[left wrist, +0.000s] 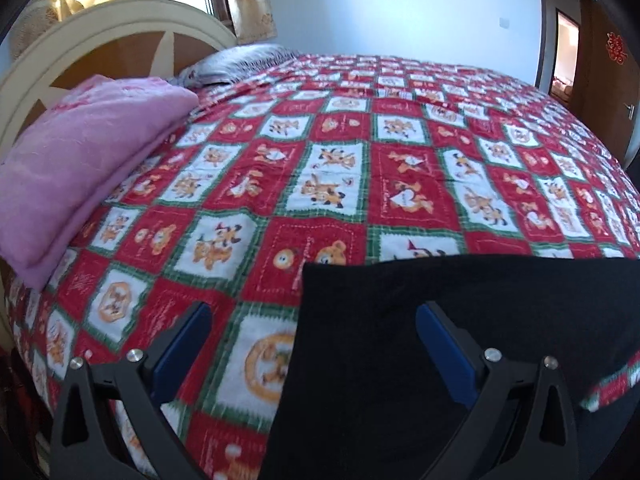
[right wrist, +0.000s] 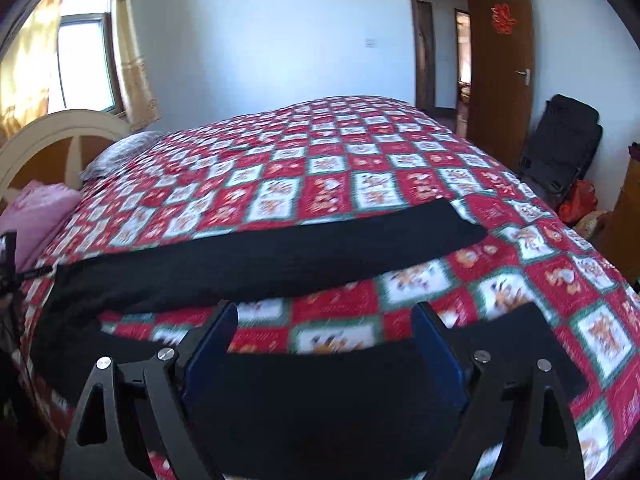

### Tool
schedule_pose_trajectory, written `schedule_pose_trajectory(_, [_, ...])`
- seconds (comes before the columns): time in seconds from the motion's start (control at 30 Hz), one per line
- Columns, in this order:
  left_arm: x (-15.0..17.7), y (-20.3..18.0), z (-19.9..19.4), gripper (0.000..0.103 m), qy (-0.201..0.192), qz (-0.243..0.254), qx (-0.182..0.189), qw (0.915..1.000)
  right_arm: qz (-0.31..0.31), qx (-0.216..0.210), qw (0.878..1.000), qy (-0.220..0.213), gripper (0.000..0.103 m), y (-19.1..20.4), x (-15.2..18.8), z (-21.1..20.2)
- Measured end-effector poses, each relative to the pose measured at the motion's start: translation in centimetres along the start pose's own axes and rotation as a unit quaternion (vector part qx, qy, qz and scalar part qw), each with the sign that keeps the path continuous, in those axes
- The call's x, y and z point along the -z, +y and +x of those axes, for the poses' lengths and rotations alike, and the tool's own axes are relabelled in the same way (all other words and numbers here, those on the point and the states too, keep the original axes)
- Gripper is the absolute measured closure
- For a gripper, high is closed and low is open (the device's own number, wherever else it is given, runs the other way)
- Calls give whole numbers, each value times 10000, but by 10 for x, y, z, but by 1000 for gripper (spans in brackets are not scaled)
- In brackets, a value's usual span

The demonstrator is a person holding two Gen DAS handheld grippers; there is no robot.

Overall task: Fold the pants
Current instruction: 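Lower both tools onto the black pants' end and close both grippers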

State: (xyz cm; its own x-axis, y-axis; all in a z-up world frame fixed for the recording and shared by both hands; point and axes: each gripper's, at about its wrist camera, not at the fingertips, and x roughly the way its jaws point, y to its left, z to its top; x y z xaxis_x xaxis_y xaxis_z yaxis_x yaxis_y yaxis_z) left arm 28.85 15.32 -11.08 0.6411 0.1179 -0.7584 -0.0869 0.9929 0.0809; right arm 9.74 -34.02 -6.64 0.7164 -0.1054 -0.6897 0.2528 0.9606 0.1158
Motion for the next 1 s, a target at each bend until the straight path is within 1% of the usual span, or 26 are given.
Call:
schedule_pose_trajectory(0.07, [-5, 3, 19, 2, 163, -34, 44, 9999, -3, 80, 10000, 48, 17, -12, -17, 14])
schedule_pose_trajectory(0.17, [-5, 0, 37, 9, 383, 59, 180, 9991, 111, 204, 9995, 215, 24, -37, -40, 41])
schedule_pose_trajectory(0.23, [-5, -2, 44, 12, 475, 114, 268, 9984, 220, 323, 9988, 290, 33, -57, -53, 57])
schedule_pose_trajectory(0.27, [-5, -4, 47, 21, 523, 167, 329, 9979, 251, 377, 9985, 315, 33, -68, -60, 66])
schedule_pose_trajectory(0.3, [-5, -5, 50, 23, 584, 191, 381, 9974, 298, 432, 9980, 354, 34, -78, -65, 75])
schedule_pose_trajectory(0.4, [-7, -2, 56, 23, 626, 56, 561, 9964, 506, 428, 9962, 573, 35, -106, -80, 107])
schedule_pose_trajectory(0.43, [-8, -2, 59, 23, 628, 43, 611, 9961, 545, 483, 9952, 655, 35, -115, -85, 119])
schedule_pose_trajectory(0.5, [-10, 0, 63, 23, 631, -2, 732, 9953, 577, 565, 9941, 726, 35, -126, -92, 136])
schedule_pose_trajectory(0.57, [-10, 3, 66, 22, 630, -59, 853, 9943, 635, 558, 9932, 806, 35, -136, -98, 153])
schedule_pose_trajectory(0.67, [-10, 1, 67, 21, 629, 20, 828, 9946, 790, 445, 9913, 952, 35, -150, -106, 181])
schedule_pose_trajectory(0.77, [-10, 0, 68, 20, 641, 79, 836, 9944, 779, 493, 9895, 1113, 35, -159, -109, 207])
schedule_pose_trajectory(0.83, [-11, 3, 70, 17, 688, 15, 894, 9936, 807, 395, 9884, 1228, 35, -163, -110, 226])
schedule_pose_trajectory(0.9, [-13, 6, 73, 12, 753, -80, 901, 9931, 800, 304, 9869, 1370, 35, -165, -108, 240])
schedule_pose_trajectory(0.97, [-13, 6, 75, 10, 784, -62, 911, 9927, 741, 236, 9850, 1538, 47, -164, -104, 253])
schedule_pose_trajectory(1.0, [-13, 5, 75, 10, 764, -45, 909, 9929, 673, 248, 9852, 1558, 57, -162, -102, 255])
